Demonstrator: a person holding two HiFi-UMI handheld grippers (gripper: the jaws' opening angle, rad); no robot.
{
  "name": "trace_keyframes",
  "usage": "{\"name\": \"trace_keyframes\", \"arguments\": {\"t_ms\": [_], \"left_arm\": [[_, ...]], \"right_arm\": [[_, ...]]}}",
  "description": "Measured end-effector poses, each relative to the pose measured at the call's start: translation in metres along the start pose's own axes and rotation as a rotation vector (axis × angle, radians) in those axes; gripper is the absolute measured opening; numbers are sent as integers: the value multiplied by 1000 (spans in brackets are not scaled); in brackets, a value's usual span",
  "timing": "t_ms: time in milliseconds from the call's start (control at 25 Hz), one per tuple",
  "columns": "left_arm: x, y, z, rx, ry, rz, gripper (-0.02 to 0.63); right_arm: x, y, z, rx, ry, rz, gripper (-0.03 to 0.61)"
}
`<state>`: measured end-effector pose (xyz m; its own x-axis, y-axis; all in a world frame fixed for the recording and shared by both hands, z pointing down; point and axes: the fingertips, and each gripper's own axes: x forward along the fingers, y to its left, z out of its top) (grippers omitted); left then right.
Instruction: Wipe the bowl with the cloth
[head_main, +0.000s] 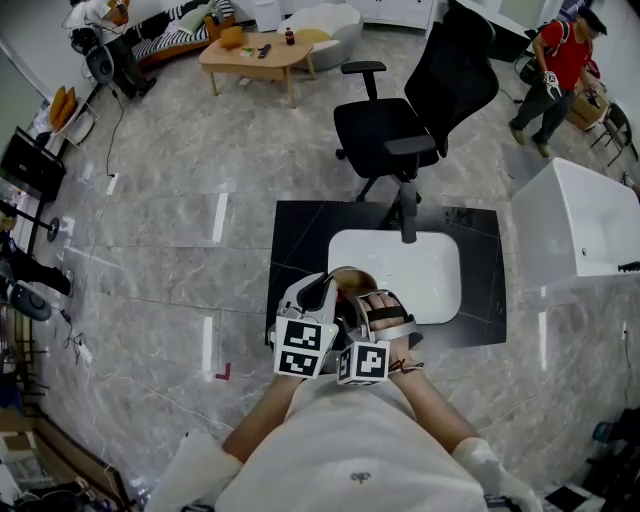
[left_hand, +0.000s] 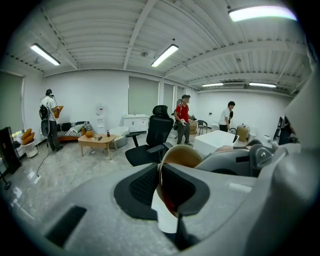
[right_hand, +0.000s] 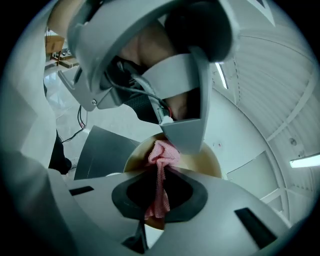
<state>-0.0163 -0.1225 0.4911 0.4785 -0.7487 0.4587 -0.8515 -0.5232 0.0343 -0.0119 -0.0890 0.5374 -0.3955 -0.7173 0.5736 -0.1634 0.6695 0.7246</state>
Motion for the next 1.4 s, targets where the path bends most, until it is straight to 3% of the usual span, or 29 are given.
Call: {"name": "trace_keyframes", "arguments": {"t_ms": [400,600,800,960,1120,1200,1400], "left_arm": [[-2,3,-12,-20,16,1,28],[-1,3,-16,3,30,11,28],[-1,4,-29,-3,63,13,28],[1,7,-44,-24,98,13,26],[2,6,-51,-63,116,-1,26],[4,6,-53,-92,116,-5,26],[5,14,-54,-132,114,6,23]], "right_arm": [[1,-24,-30,-36,105,-83,26],[3,-6,-28,-23,99,3,26],[-7,21,-17,133,20,159,26],[-15,31,-19,162,9,183,26],[-21,27,-23,267,-9,189,26],[-24,18,-24,357,-36,169,26],[-33,-16,-20,699,-177,136,26]]}}
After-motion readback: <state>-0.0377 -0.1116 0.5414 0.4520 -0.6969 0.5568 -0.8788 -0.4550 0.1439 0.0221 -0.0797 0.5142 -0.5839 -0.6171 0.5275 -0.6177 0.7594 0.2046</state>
